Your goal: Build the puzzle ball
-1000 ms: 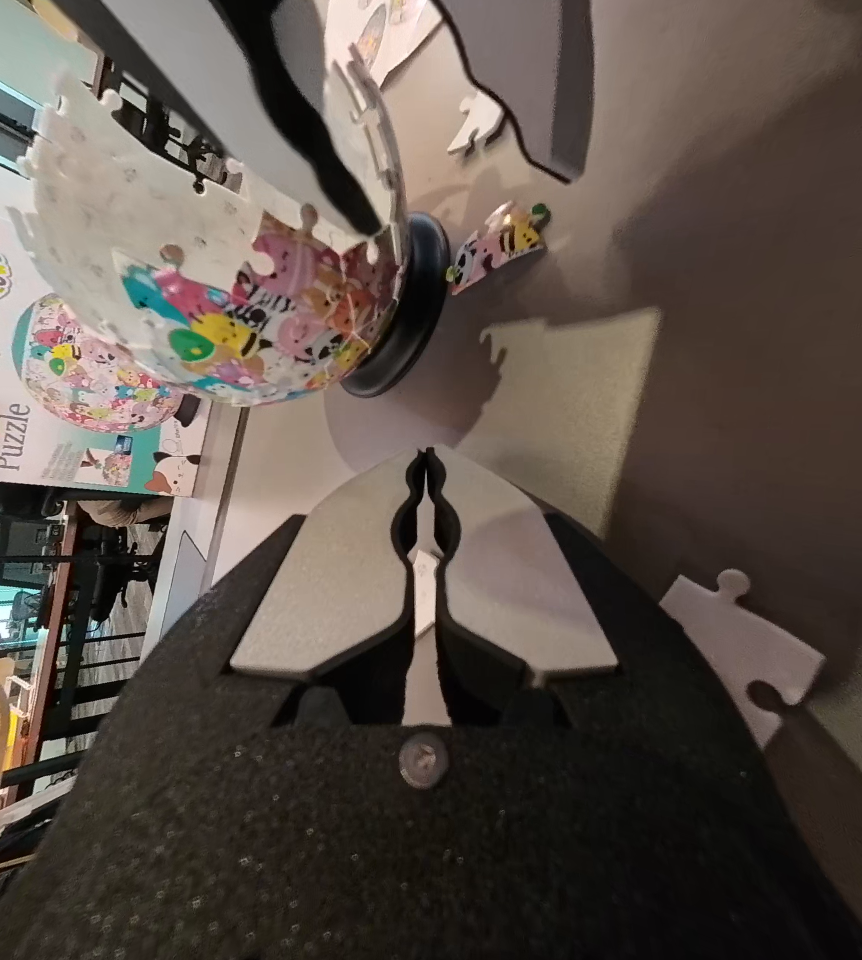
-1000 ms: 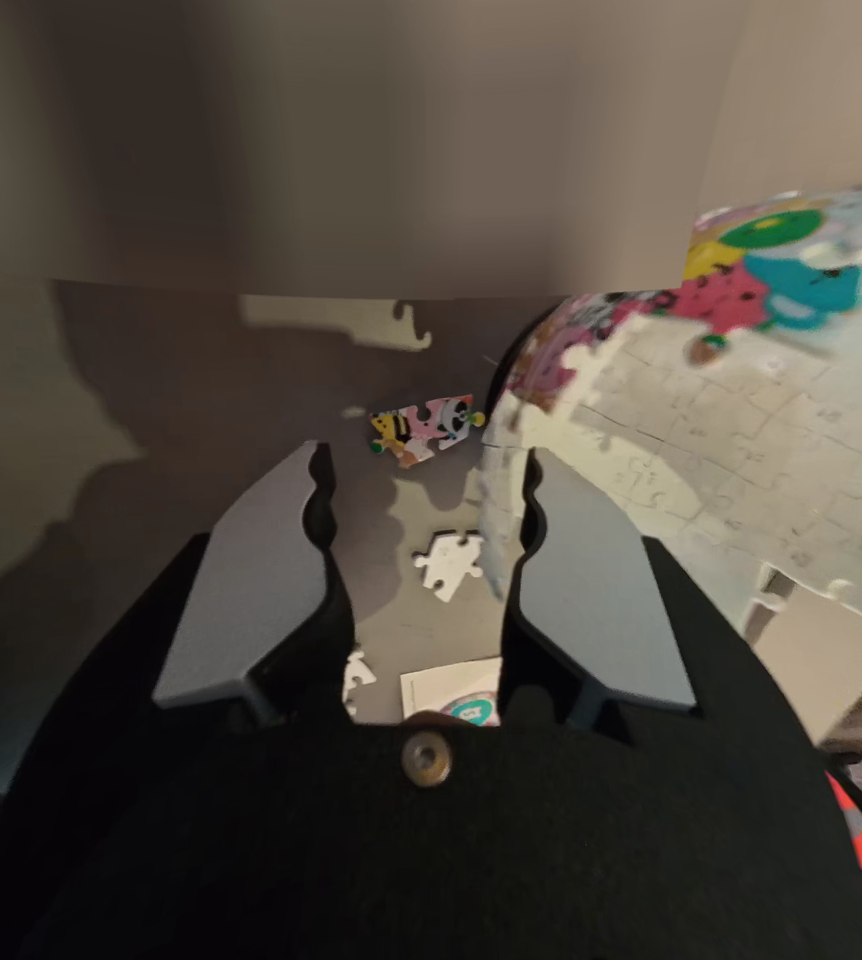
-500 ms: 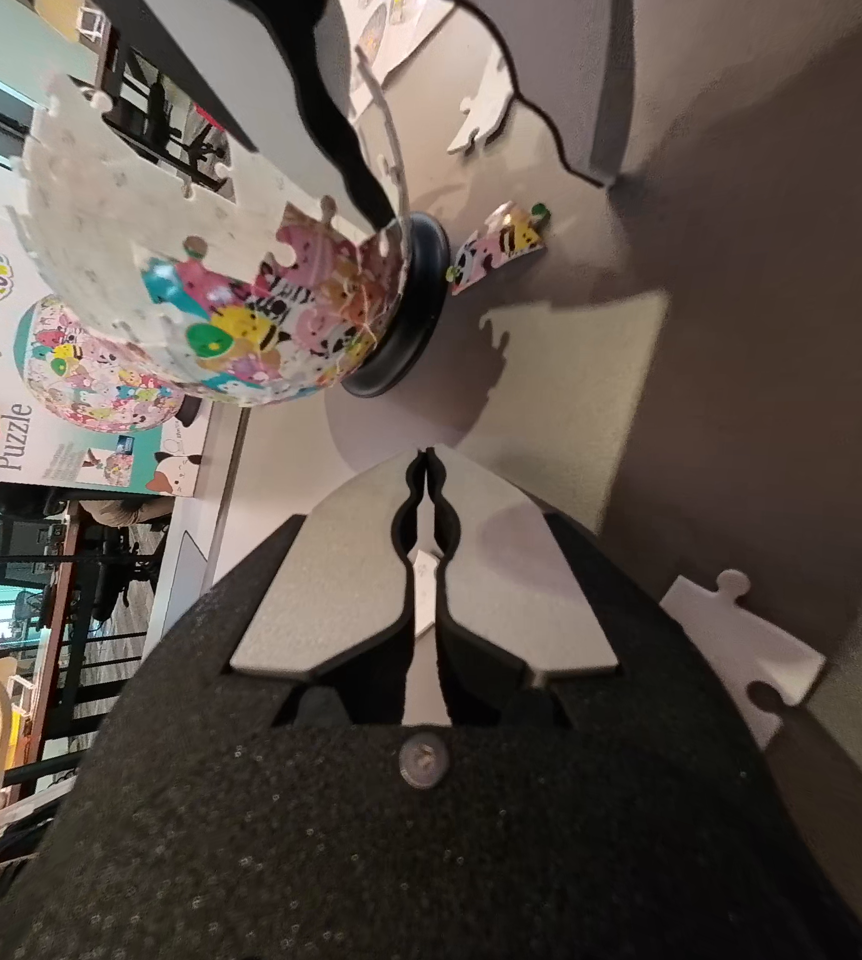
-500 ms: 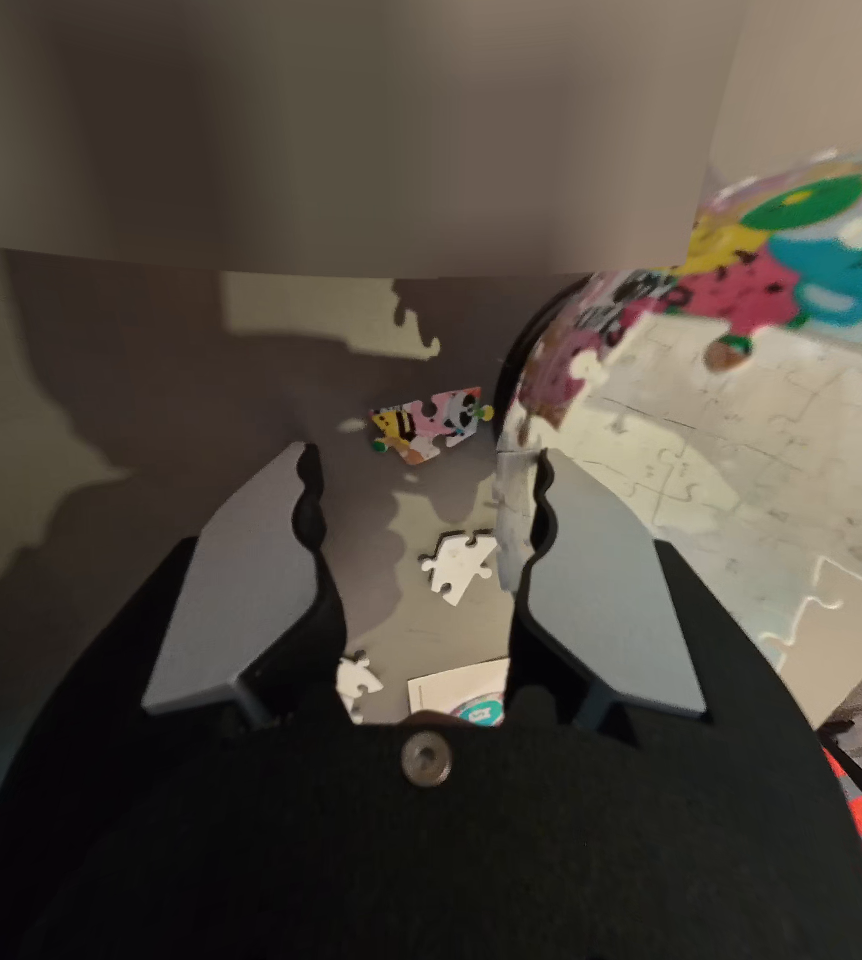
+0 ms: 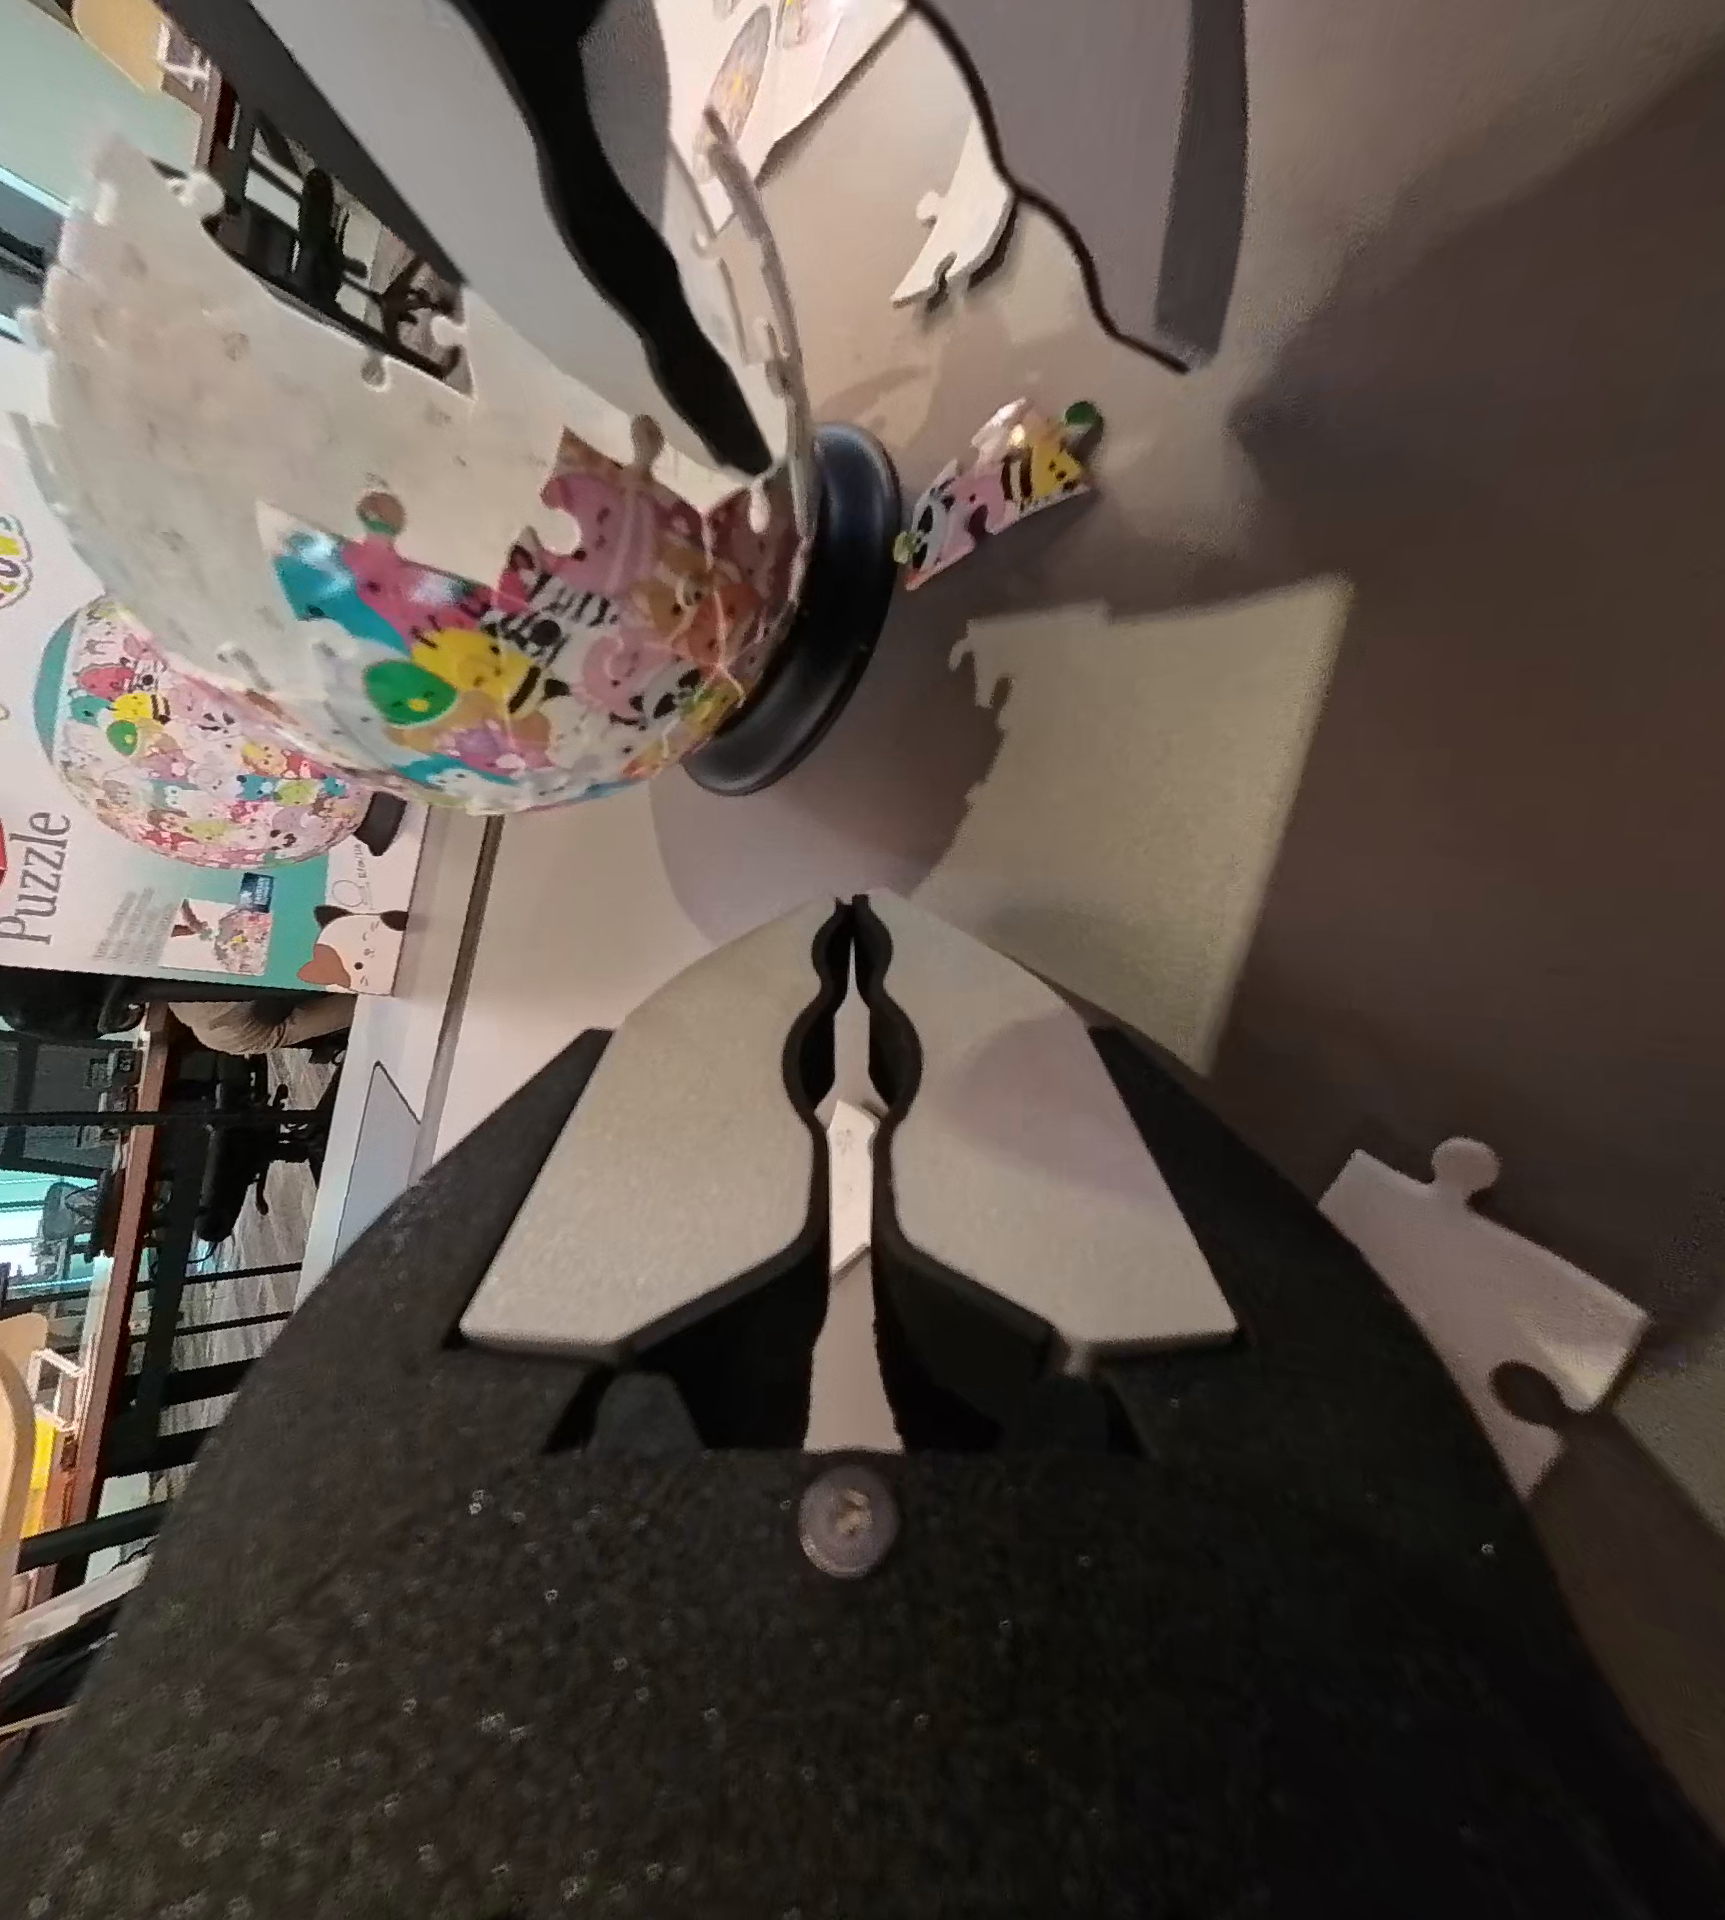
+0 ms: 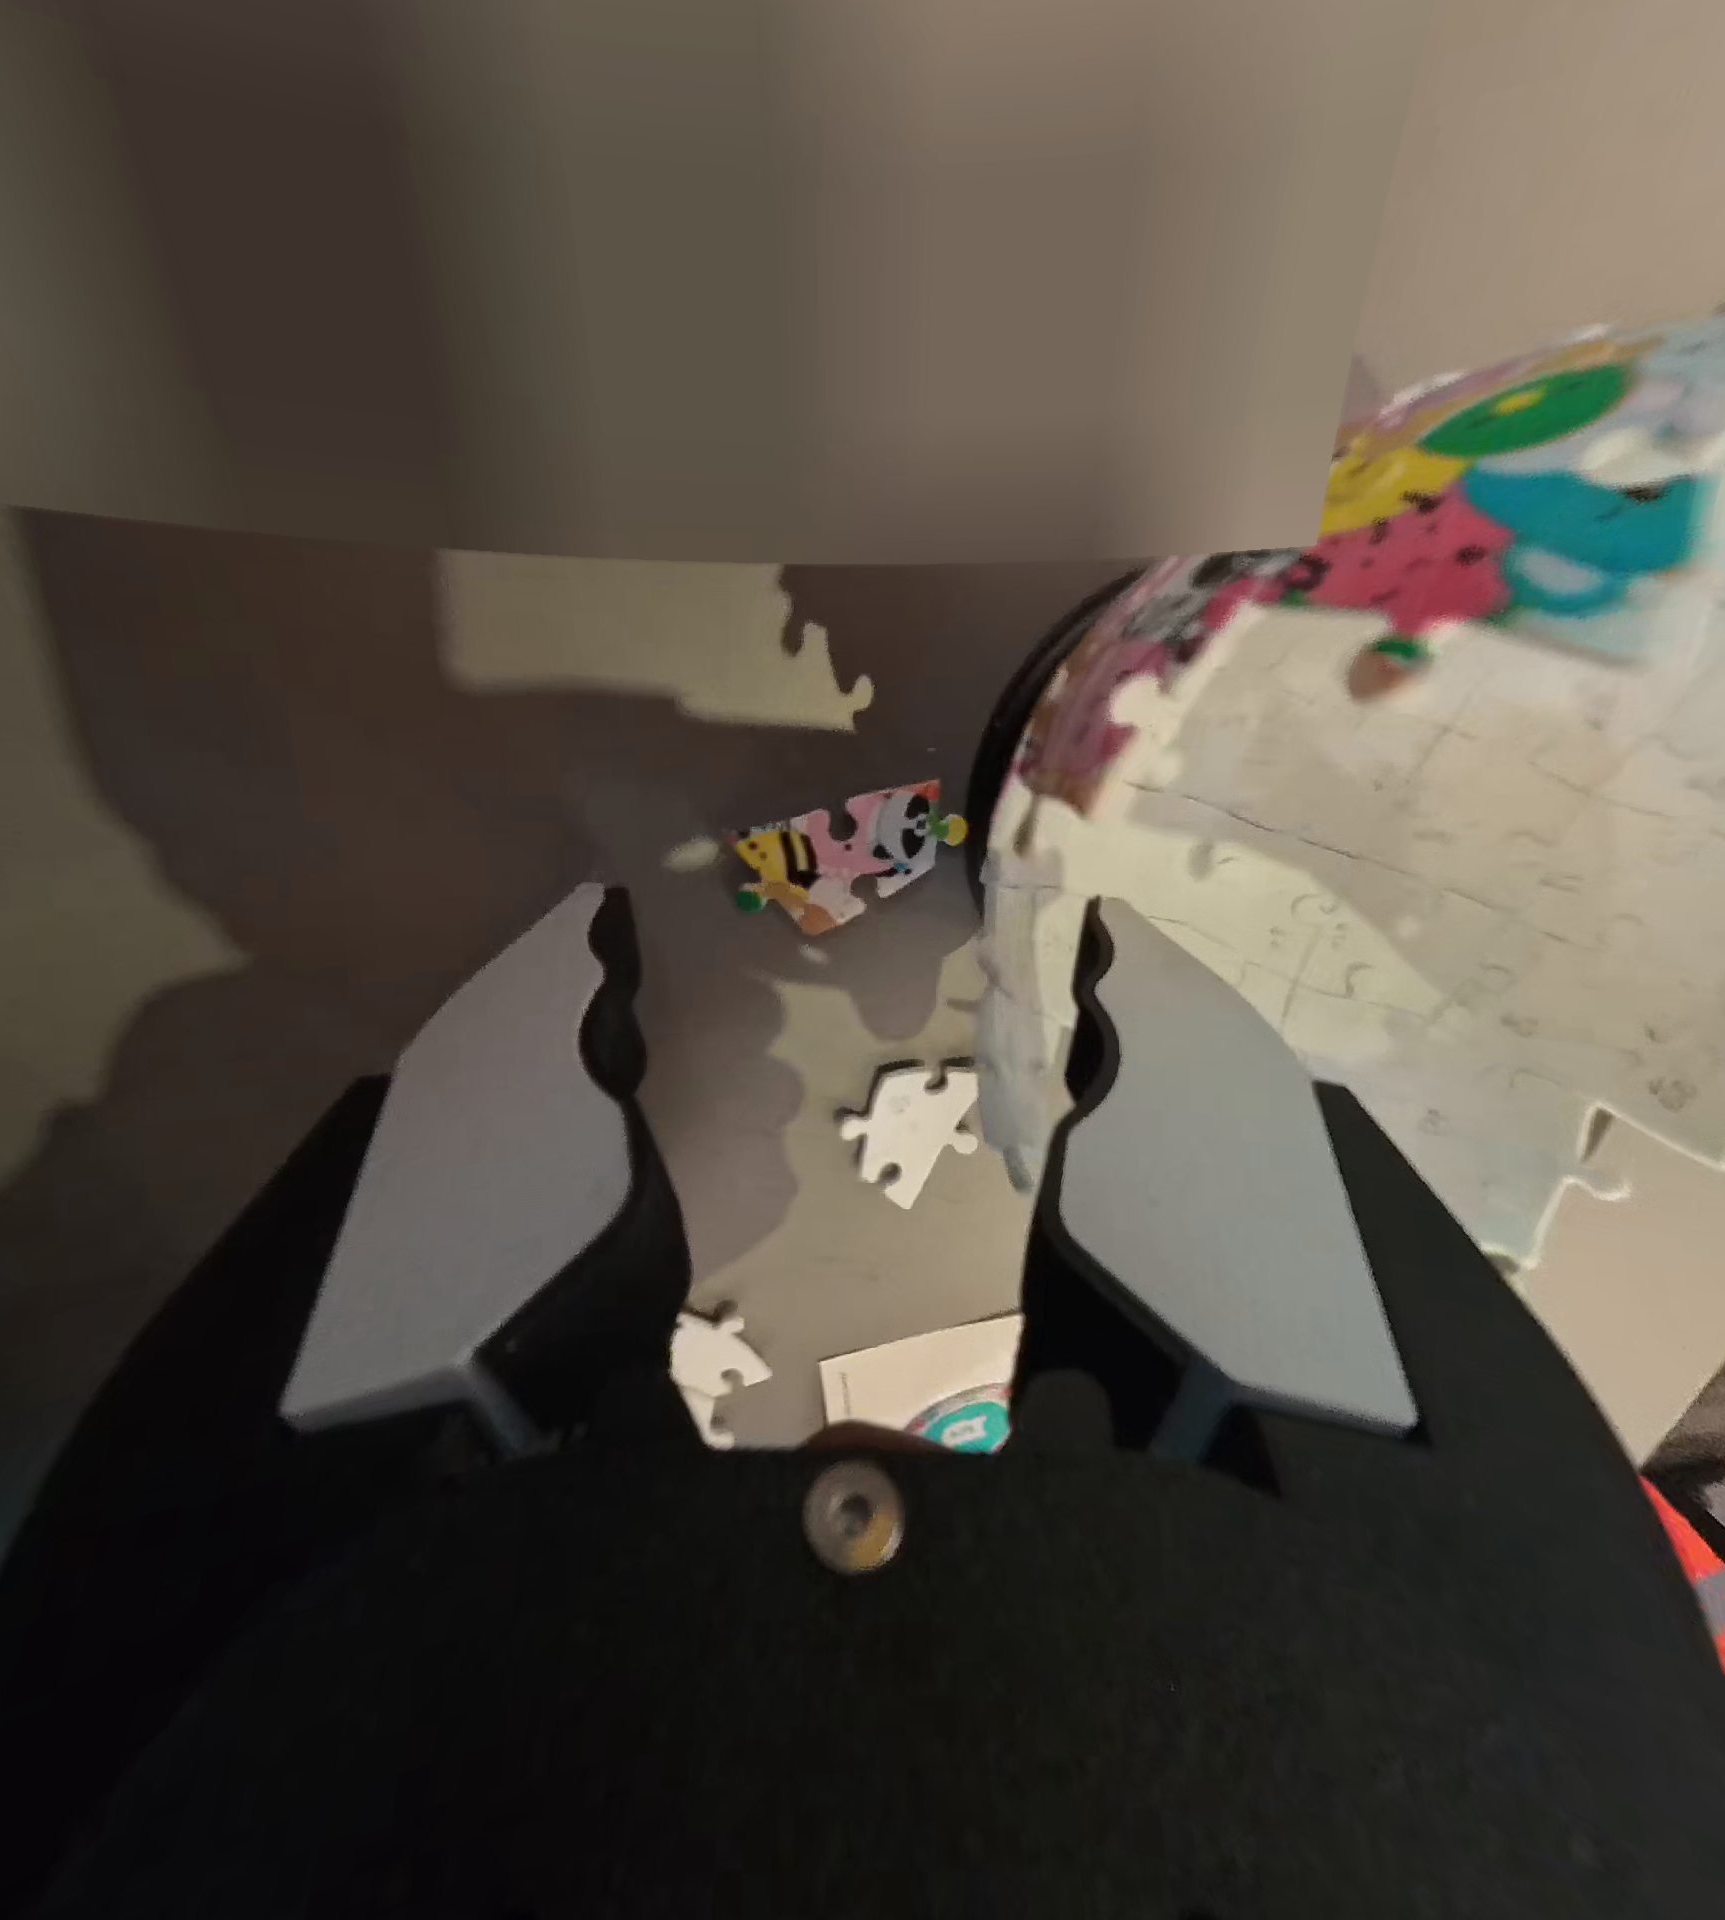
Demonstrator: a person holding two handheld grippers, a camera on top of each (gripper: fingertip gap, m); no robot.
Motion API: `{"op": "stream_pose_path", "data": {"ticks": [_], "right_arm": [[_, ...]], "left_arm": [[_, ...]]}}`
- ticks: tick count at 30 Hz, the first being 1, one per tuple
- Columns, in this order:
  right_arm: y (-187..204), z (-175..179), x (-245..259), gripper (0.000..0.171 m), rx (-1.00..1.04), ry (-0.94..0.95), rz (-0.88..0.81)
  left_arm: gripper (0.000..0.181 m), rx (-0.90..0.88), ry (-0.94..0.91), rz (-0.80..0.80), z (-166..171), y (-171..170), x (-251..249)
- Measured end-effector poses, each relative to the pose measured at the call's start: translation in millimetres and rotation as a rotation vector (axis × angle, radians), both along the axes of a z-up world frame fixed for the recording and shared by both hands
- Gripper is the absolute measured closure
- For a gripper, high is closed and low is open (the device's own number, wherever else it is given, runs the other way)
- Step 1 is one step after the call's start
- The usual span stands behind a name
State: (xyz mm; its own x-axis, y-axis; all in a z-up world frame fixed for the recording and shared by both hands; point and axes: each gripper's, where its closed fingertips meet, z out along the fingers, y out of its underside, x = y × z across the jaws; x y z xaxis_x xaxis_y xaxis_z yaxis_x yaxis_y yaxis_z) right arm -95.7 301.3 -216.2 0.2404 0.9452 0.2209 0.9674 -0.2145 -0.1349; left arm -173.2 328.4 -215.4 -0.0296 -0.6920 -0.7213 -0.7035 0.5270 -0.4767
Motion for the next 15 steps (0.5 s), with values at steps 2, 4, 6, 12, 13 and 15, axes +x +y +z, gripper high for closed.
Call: {"op": "stream_pose_path", "data": {"ticks": [2,4,6,12,13,15], "right_arm": [[1,10,-1,0.092,0.017,0.035,-0.017],[-1,14,0,0.093,0.003,0.048,-0.038],[-2,9,1,0.093,-0.014,0.042,-0.043],[-5,-7,-2,0.089,-0.055,0.011,-0.027],[-4,-7,-2,0.089,-0.049,0.014,-0.027],[-2,-9,-2,0.088,-0.038,0.015,-0.026]], "left_arm": [[0.181,0.0,0.0,0.0,0,0,0],[0.181,-0.001,0.0,0.0,0,0,0],[0.181,-0.002,-0.001,0.0,0,0,0],[0.181,0.002,0.0,0.0,0,0,0],[0.181,0.001,0.0,0.0,0,0,0],[0.181,0.001,0.0,0.0,0,0,0]]}}
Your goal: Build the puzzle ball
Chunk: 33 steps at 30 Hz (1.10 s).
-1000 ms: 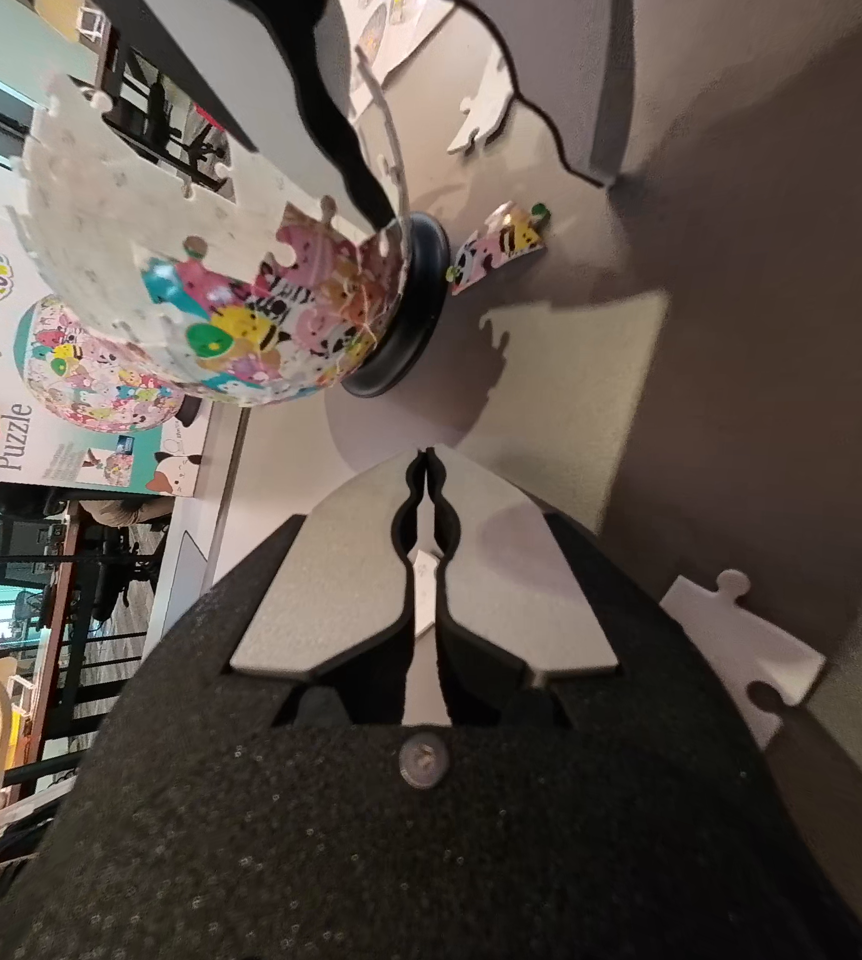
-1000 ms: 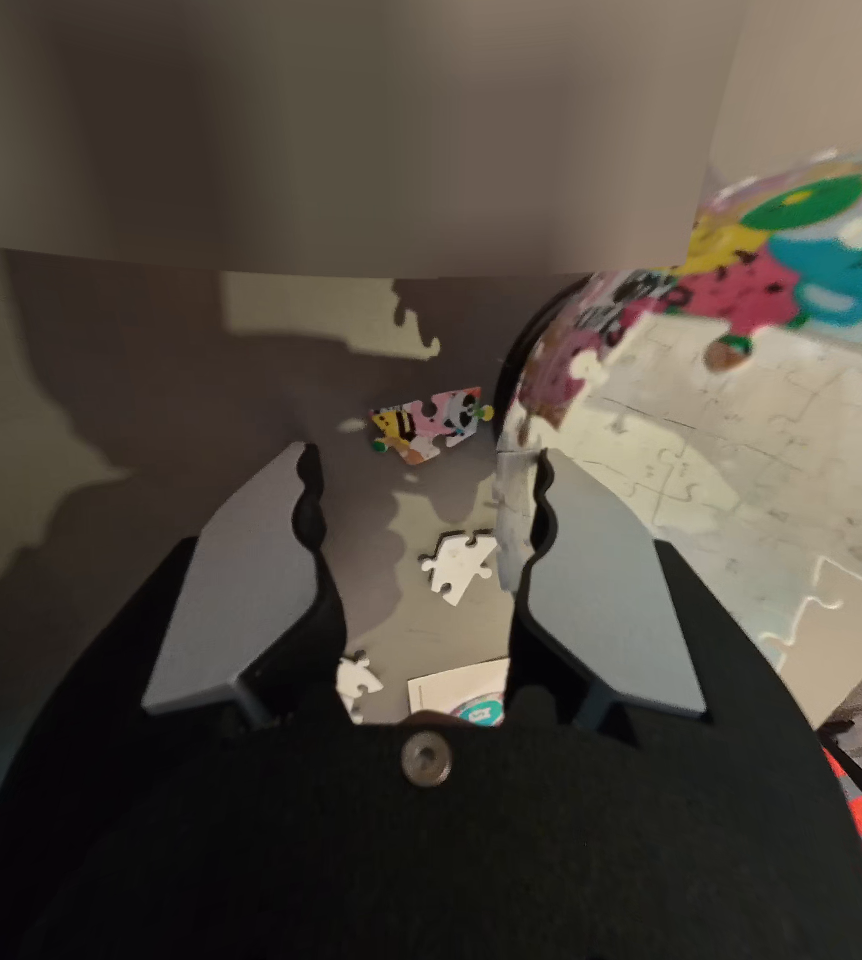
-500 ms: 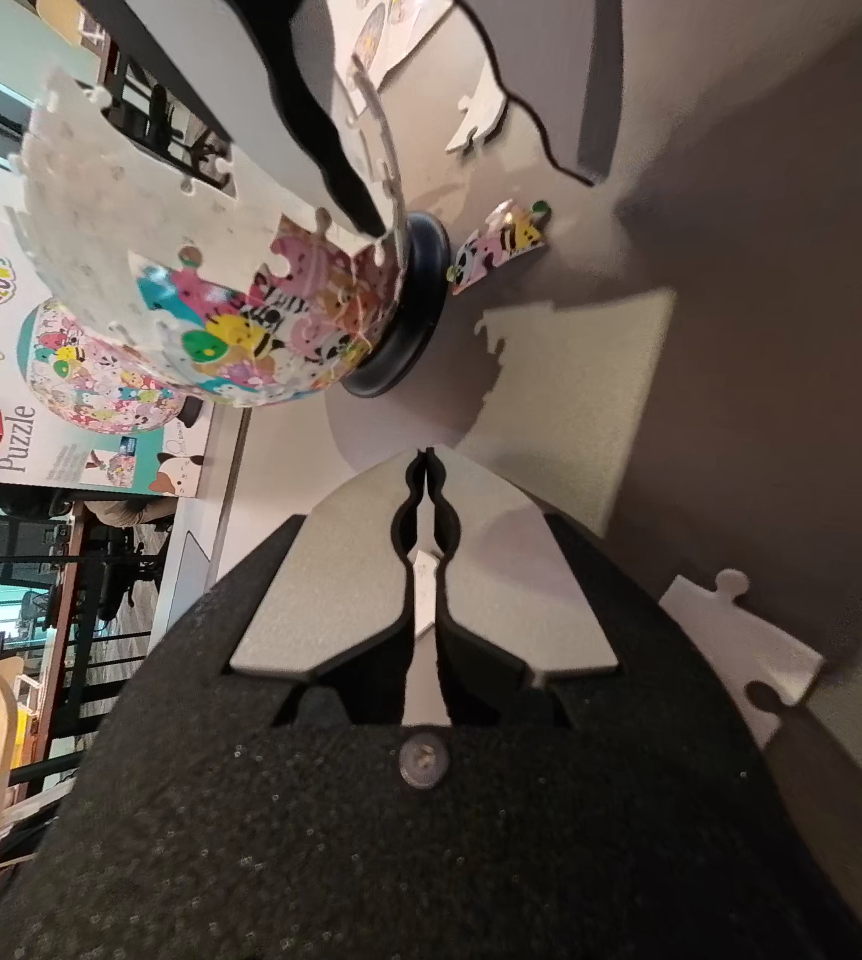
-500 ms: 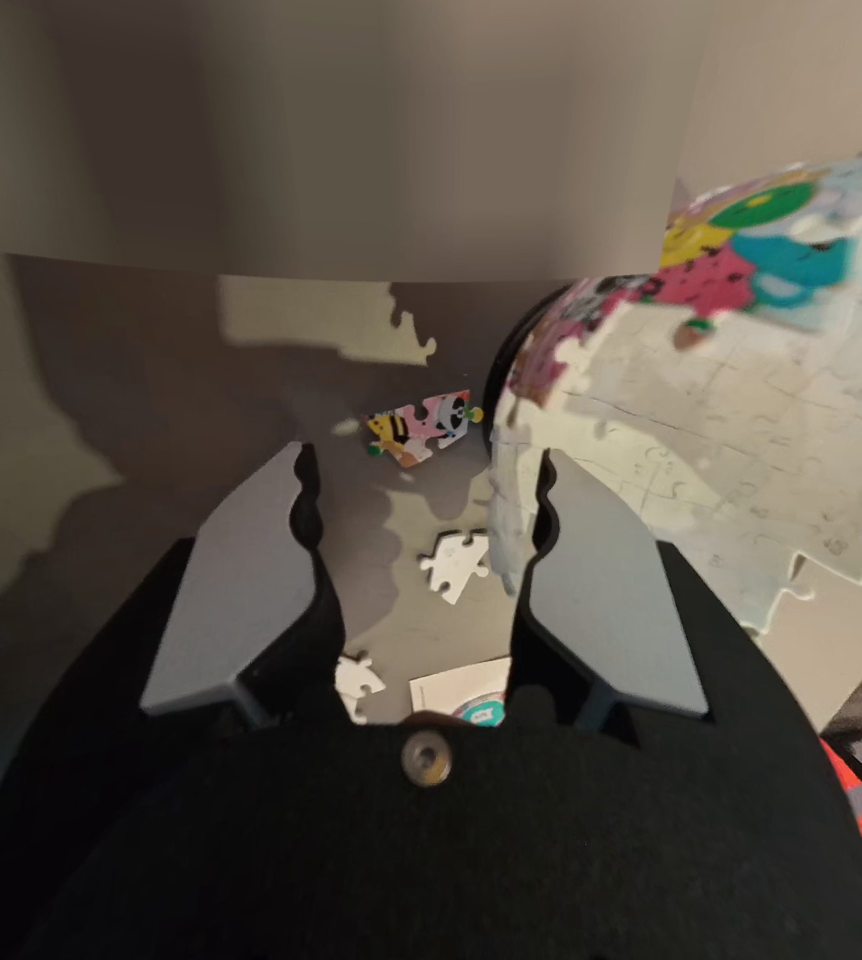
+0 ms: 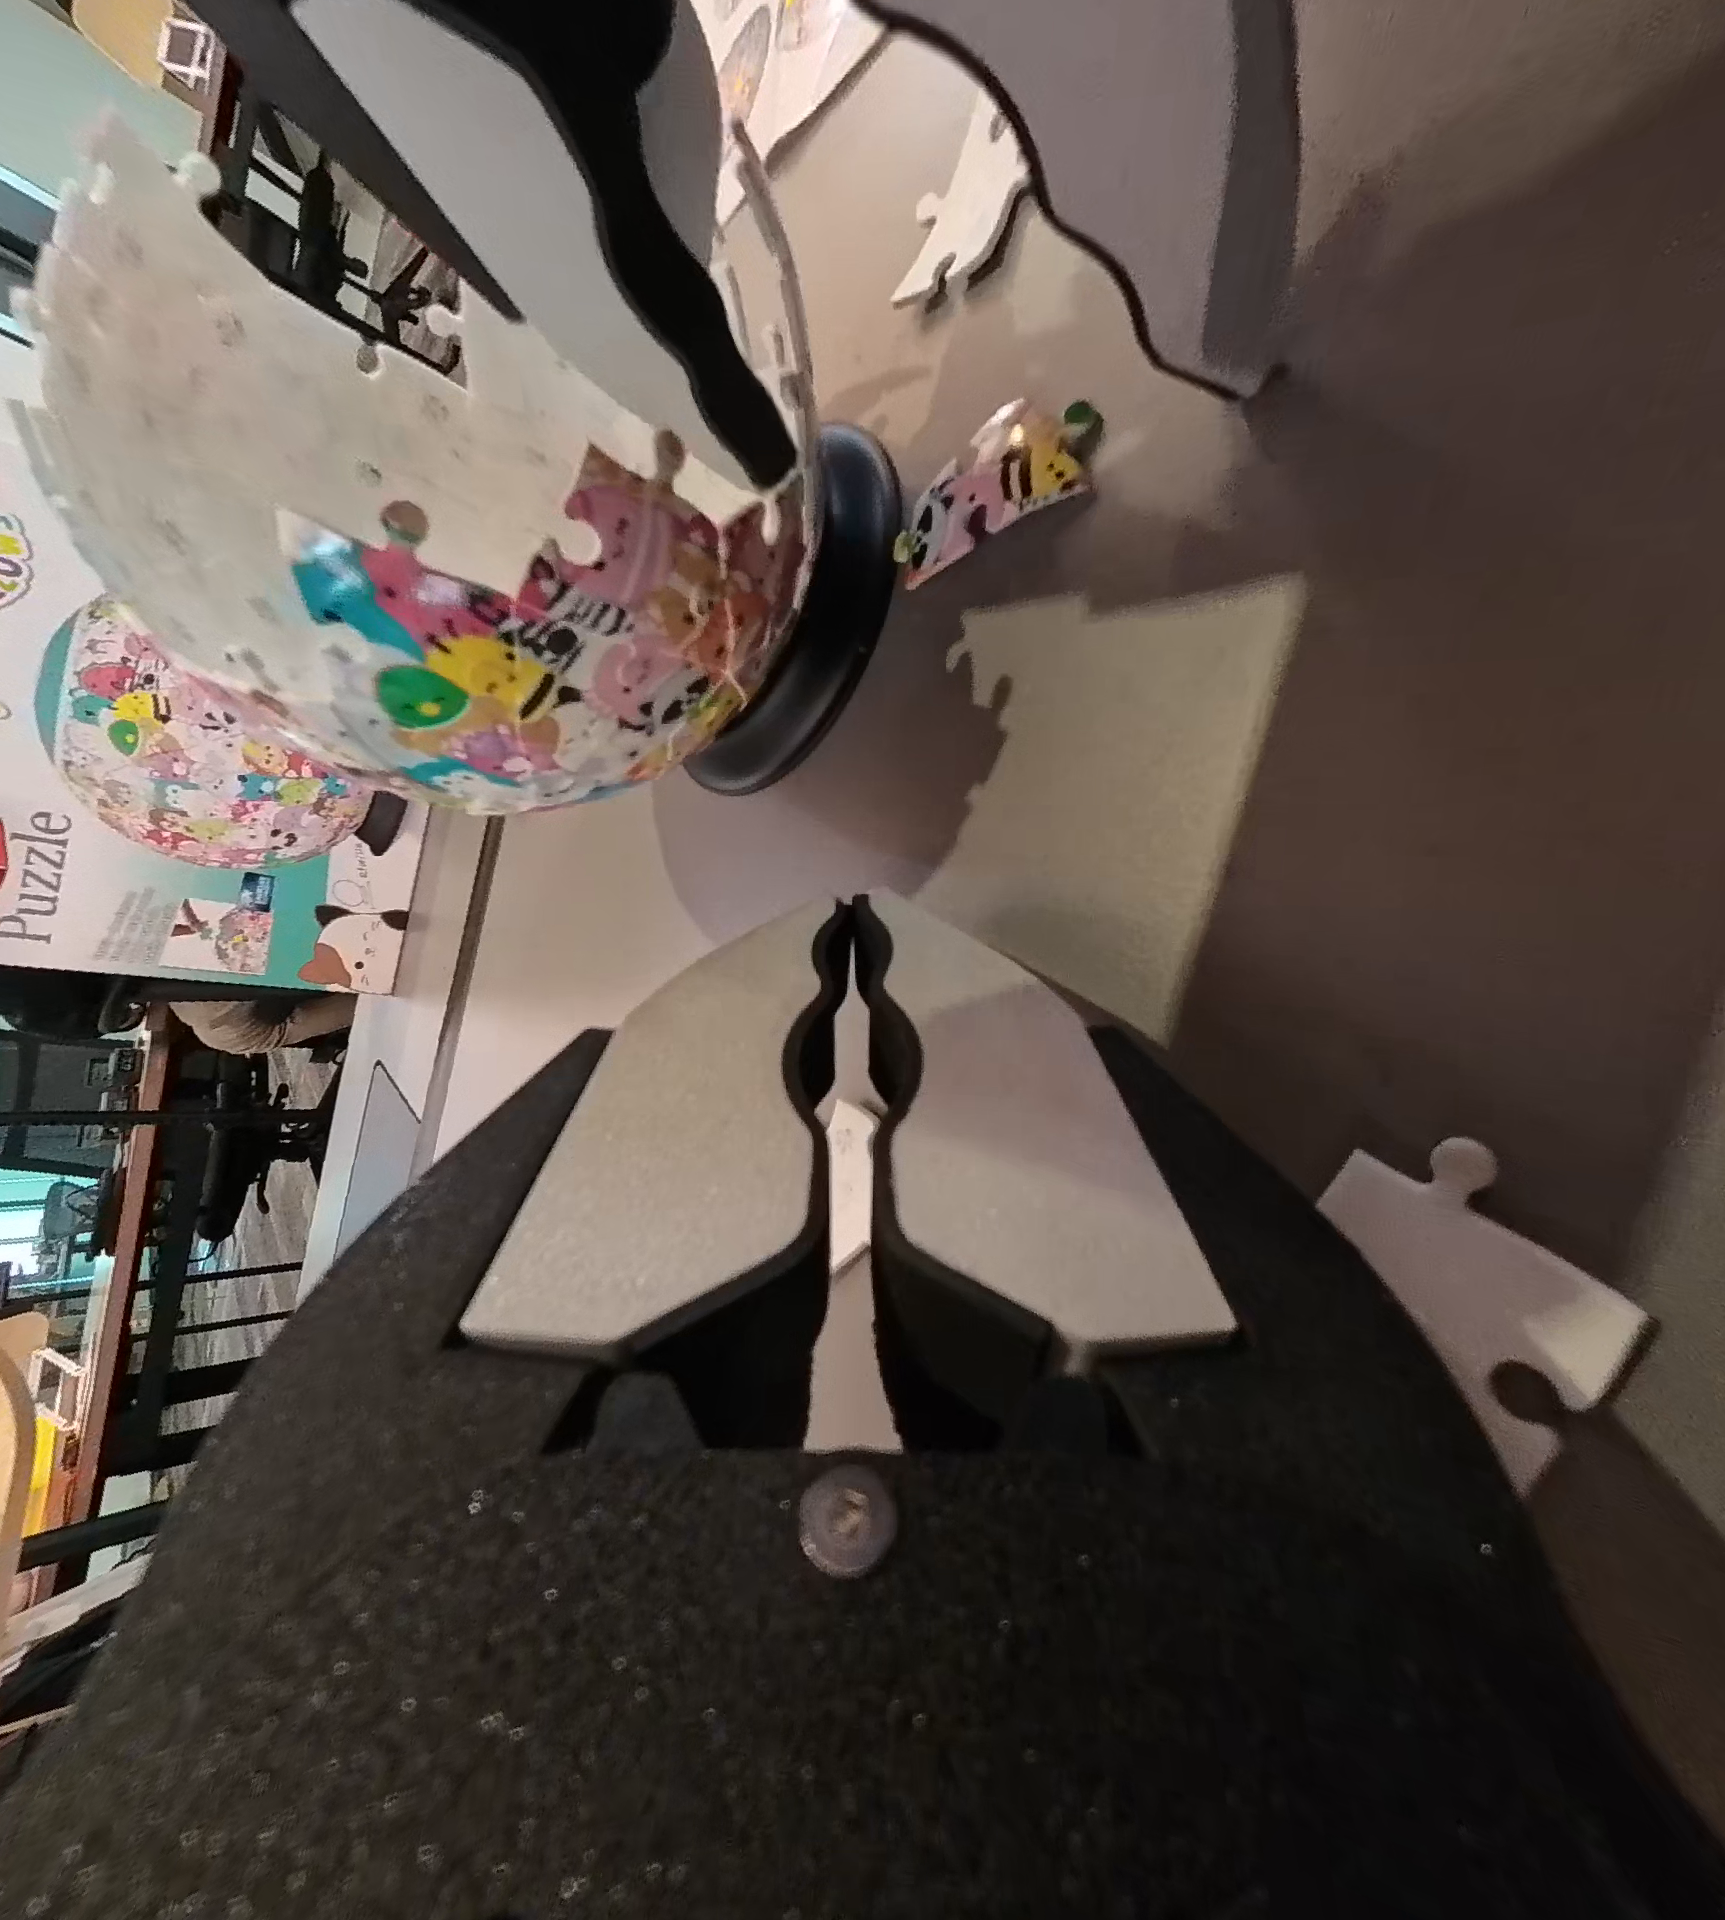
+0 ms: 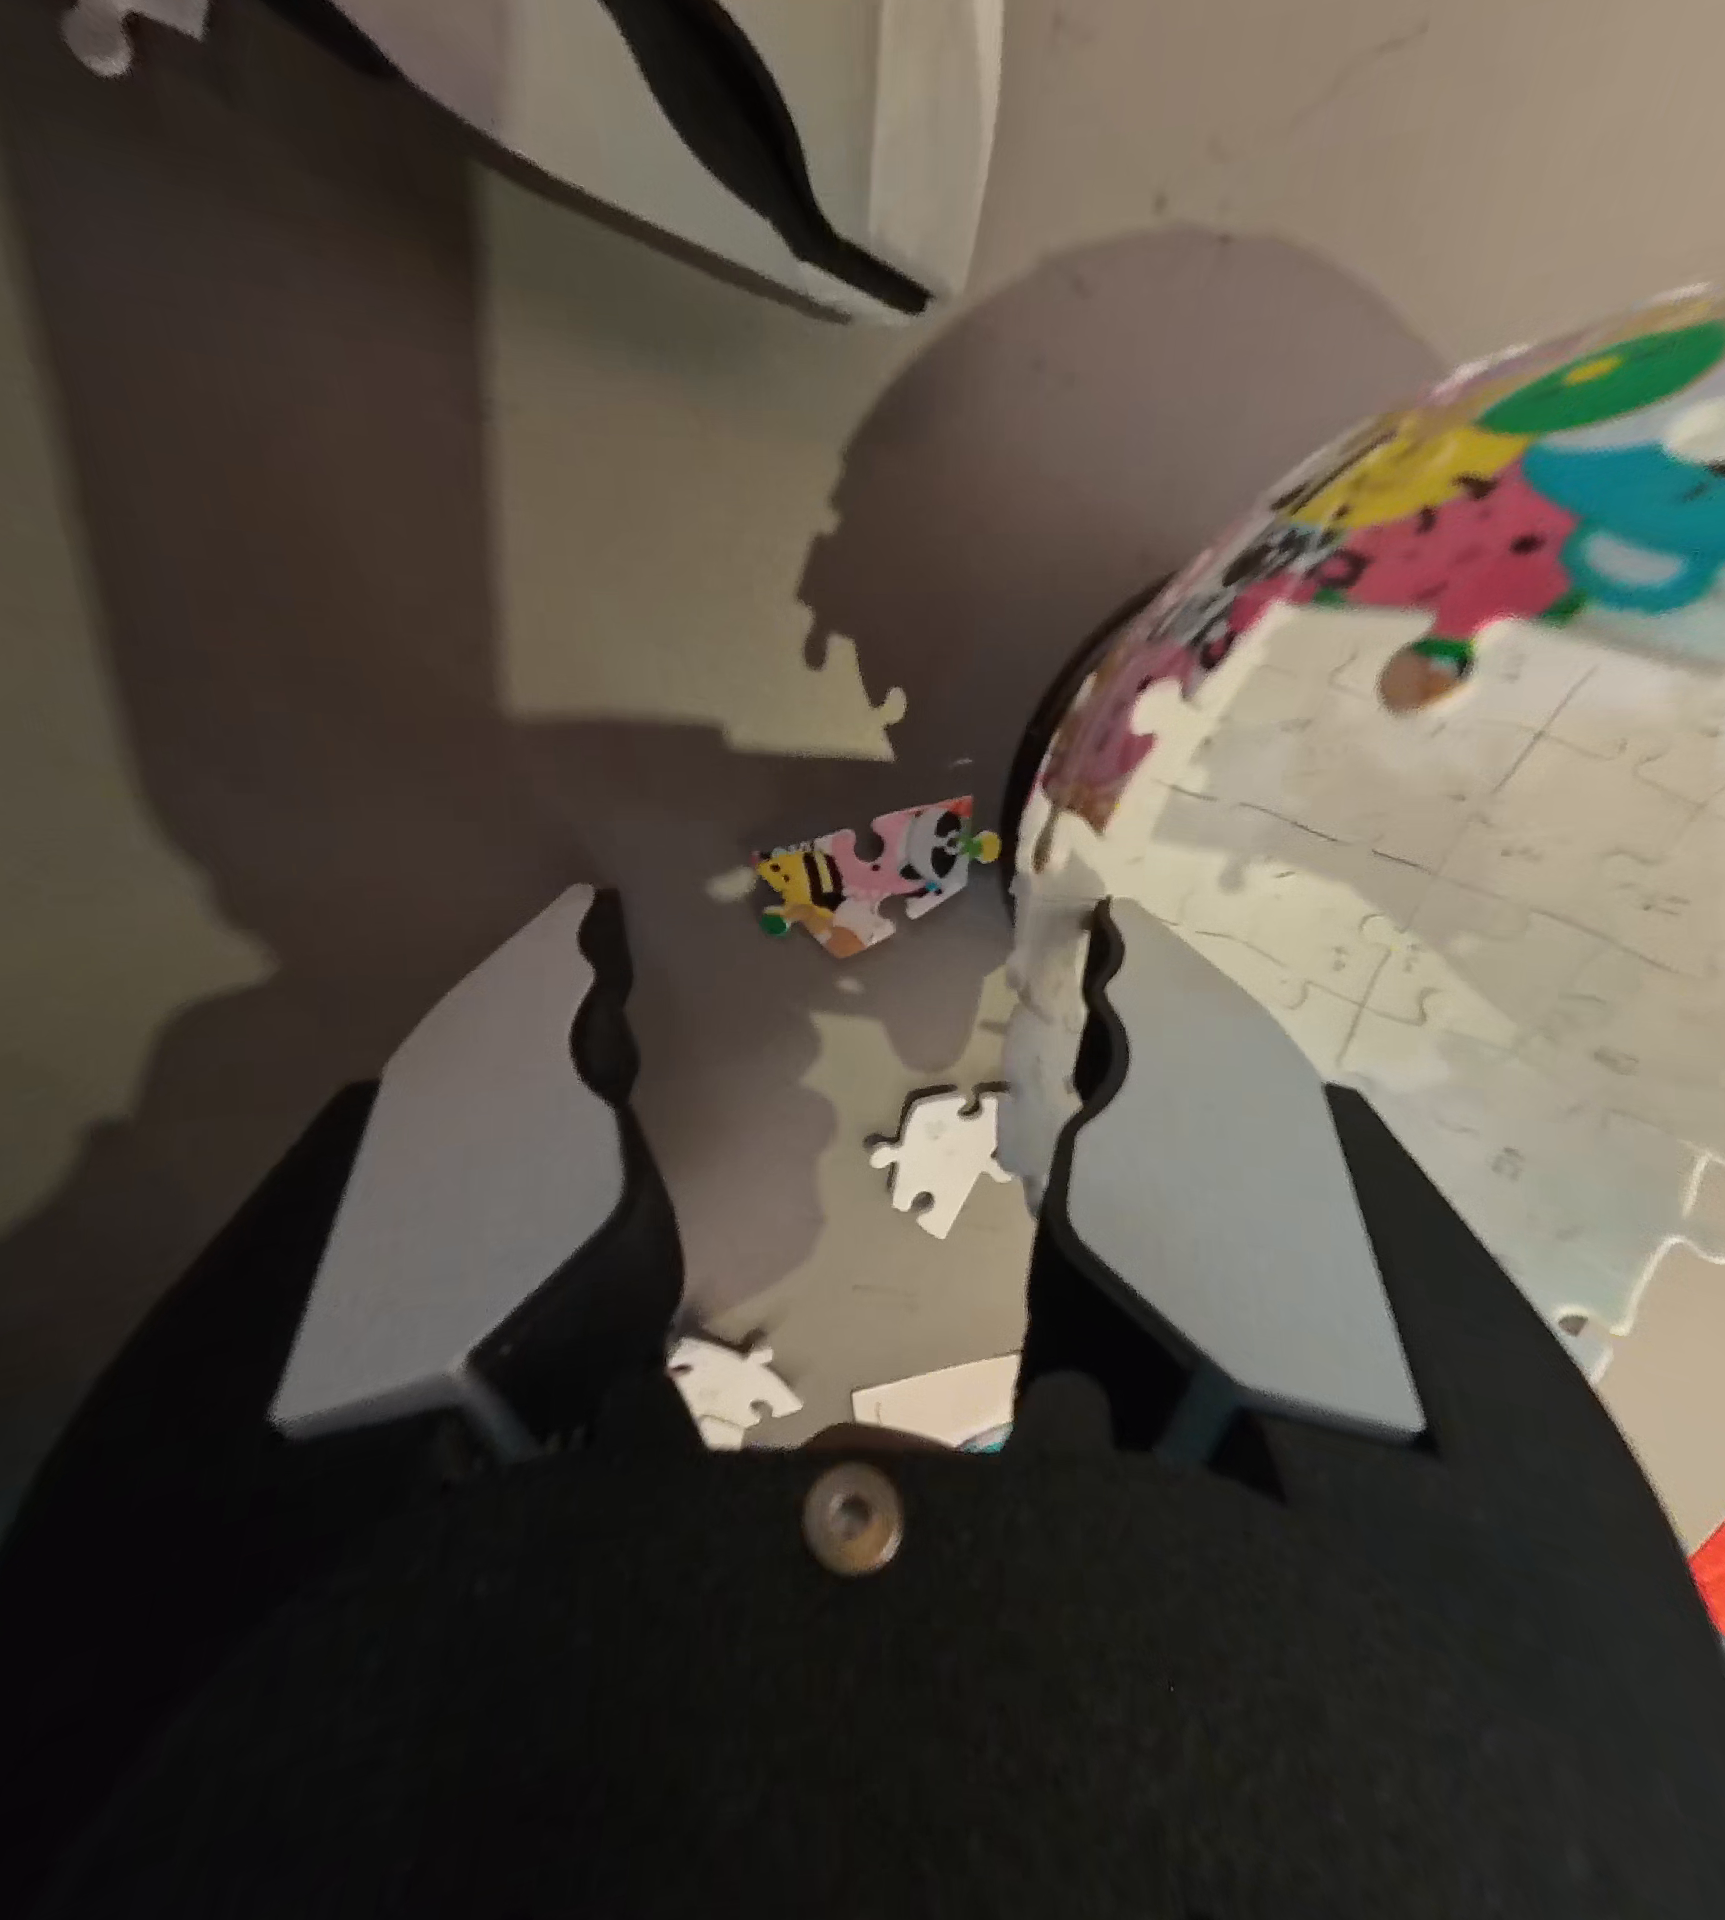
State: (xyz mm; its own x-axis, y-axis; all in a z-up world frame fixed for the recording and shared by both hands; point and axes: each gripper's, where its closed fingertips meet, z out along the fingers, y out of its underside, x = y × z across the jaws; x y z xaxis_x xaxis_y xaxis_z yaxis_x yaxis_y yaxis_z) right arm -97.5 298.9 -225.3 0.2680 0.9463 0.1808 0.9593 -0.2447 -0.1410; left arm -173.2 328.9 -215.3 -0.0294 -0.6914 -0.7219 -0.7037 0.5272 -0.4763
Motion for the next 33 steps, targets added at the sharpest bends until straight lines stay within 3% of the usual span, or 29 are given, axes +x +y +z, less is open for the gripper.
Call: {"op": "stream_pose_path", "data": {"ticks": [7,11,16,22,28,33], "right_arm": [[1,1,-1,0.087,-0.015,0.015,-0.013],[3,41,-12,0.09,0.127,0.221,-0.074],[-7,84,6,0.095,0.32,0.554,-0.324],[-43,68,53,0.101,0.436,0.781,-0.717],[-77,75,71,0.102,0.797,0.866,-0.858],[-96,95,67,0.108,0.986,0.818,-0.784]], "left_arm": [[0.181,0.003,0.0,0.0,0,0,0],[0.181,-0.003,-0.02,-0.002,3,0,0],[0.181,-0.044,-0.086,-0.018,14,-2,2],[0.18,-0.14,-0.198,-0.036,31,-4,3],[0.17,-0.507,-0.473,-0.001,63,17,-8],[0.139,-0.905,-0.755,-0.038,90,40,-23]]}}
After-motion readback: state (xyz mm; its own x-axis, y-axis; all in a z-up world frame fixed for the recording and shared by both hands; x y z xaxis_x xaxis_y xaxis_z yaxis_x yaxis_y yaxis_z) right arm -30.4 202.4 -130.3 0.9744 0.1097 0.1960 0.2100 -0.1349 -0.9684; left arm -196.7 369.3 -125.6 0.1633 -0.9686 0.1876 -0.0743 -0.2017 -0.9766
